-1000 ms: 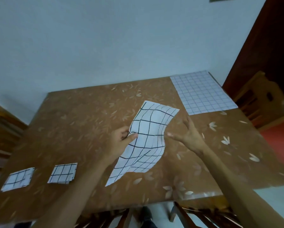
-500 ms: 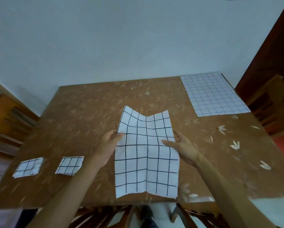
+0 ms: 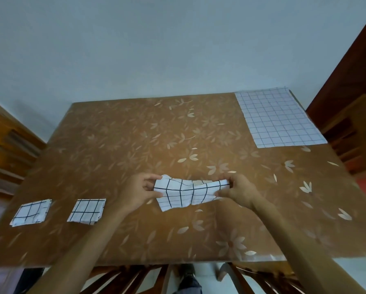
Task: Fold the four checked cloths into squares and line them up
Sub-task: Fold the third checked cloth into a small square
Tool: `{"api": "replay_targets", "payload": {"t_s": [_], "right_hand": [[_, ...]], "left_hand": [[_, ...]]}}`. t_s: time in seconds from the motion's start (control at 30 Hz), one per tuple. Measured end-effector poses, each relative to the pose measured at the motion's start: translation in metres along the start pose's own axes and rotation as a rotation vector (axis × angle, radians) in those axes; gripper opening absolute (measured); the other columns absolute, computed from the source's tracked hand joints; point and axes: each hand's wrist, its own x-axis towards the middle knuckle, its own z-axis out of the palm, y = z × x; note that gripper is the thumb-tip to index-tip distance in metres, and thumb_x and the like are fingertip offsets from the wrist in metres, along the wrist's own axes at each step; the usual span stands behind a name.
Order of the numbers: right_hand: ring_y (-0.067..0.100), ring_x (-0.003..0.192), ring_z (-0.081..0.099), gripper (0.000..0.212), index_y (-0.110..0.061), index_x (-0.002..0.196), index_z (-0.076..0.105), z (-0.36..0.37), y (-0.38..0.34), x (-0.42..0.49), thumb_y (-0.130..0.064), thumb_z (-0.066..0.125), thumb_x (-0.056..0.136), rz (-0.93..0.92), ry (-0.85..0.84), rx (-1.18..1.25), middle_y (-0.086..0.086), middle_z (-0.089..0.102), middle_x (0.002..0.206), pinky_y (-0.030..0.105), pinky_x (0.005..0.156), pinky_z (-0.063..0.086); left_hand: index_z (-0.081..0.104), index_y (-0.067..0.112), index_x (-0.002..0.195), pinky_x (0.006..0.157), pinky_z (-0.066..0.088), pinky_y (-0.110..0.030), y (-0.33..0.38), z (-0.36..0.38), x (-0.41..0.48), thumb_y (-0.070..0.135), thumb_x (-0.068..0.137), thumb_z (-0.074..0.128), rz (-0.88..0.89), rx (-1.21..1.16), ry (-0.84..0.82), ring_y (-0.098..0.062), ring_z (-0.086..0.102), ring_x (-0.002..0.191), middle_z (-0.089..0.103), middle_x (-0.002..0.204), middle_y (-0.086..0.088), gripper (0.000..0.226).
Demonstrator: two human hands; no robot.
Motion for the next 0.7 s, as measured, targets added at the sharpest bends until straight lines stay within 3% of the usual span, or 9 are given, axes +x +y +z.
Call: {"api": "replay_targets", "payload": {"t_s": [0.1, 0.2, 0.27, 0.37, 0.43, 0.5, 0.6, 0.7], "right_hand": [[0.005, 0.074, 0.058, 0.016, -0.020, 0.096, 0.074, 0.003, 0.004, 0.007, -0.020, 0.080, 0.082, -0.092, 0.070, -0.110, -0.008, 0.065, 0.088, 0.007, 0.063, 0.041], [0.007, 0.087, 0.055, 0.012, -0.022, 0.097, 0.076, 0.004, 0.013, 0.014, -0.027, 0.076, 0.086, -0.134, 0.099, -0.164, -0.003, 0.060, 0.103, 0.010, 0.073, 0.037], [0.005, 0.097, 0.053, 0.015, -0.020, 0.099, 0.076, 0.003, 0.016, 0.015, -0.029, 0.074, 0.088, -0.147, 0.114, -0.111, -0.006, 0.056, 0.110, 0.013, 0.084, 0.038], [0.012, 0.104, 0.064, 0.019, -0.017, 0.104, 0.075, -0.003, 0.010, 0.011, -0.030, 0.065, 0.095, -0.082, 0.073, 0.078, -0.006, 0.070, 0.111, 0.028, 0.091, 0.049], [0.015, 0.099, 0.069, 0.021, -0.015, 0.106, 0.074, -0.004, 0.006, 0.009, -0.029, 0.060, 0.098, -0.056, 0.044, 0.189, -0.001, 0.076, 0.102, 0.031, 0.088, 0.052], [0.011, 0.092, 0.071, 0.023, -0.015, 0.105, 0.073, -0.002, 0.004, 0.009, -0.030, 0.057, 0.100, -0.049, 0.060, 0.222, -0.002, 0.077, 0.096, 0.025, 0.079, 0.054], [0.006, 0.077, 0.067, 0.020, -0.017, 0.099, 0.071, 0.006, 0.005, 0.014, -0.030, 0.055, 0.101, -0.054, 0.112, 0.138, -0.006, 0.073, 0.086, 0.014, 0.066, 0.047], [0.005, 0.061, 0.054, 0.021, -0.017, 0.083, 0.061, 0.016, 0.010, 0.024, -0.027, 0.055, 0.101, -0.050, 0.149, -0.022, -0.010, 0.060, 0.069, 0.012, 0.054, 0.039]], "left_hand": [[0.078, 0.027, 0.096, 0.085, 0.058, -0.037, -0.009, 0.001, 0.006, 0.016, 0.073, 0.087, 0.106, 0.233, 0.110, -0.007, 0.068, 0.088, 0.068, 0.106, 0.010, 0.026], [0.078, 0.028, 0.089, 0.086, 0.055, -0.041, -0.012, -0.001, 0.009, 0.027, 0.083, 0.077, 0.179, 0.319, 0.122, -0.006, 0.065, 0.094, 0.063, 0.107, 0.014, 0.007], [0.075, 0.029, 0.087, 0.091, 0.052, -0.040, -0.011, -0.003, 0.009, 0.037, 0.084, 0.070, 0.204, 0.319, 0.154, -0.007, 0.062, 0.101, 0.062, 0.108, 0.016, 0.010], [0.070, 0.028, 0.089, 0.088, 0.053, -0.040, -0.007, -0.009, 0.010, 0.039, 0.089, 0.065, 0.146, 0.164, 0.133, -0.007, 0.065, 0.096, 0.070, 0.099, 0.013, 0.012], [0.069, 0.025, 0.090, 0.079, 0.054, -0.045, -0.004, -0.010, 0.009, 0.038, 0.093, 0.063, 0.120, 0.079, 0.093, -0.014, 0.069, 0.085, 0.073, 0.088, 0.006, 0.015], [0.068, 0.023, 0.090, 0.074, 0.054, -0.045, -0.004, -0.008, 0.009, 0.038, 0.095, 0.063, 0.113, 0.051, 0.097, -0.015, 0.070, 0.080, 0.074, 0.083, 0.004, 0.017], [0.068, 0.023, 0.086, 0.067, 0.050, -0.030, -0.008, -0.003, 0.010, 0.031, 0.094, 0.066, 0.079, 0.022, 0.134, -0.007, 0.069, 0.075, 0.075, 0.078, 0.008, 0.011], [0.067, 0.020, 0.085, 0.067, 0.051, -0.034, -0.020, 0.003, 0.016, 0.030, 0.093, 0.067, 0.025, 0.045, 0.146, -0.010, 0.069, 0.072, 0.074, 0.076, 0.005, 0.013]]}}
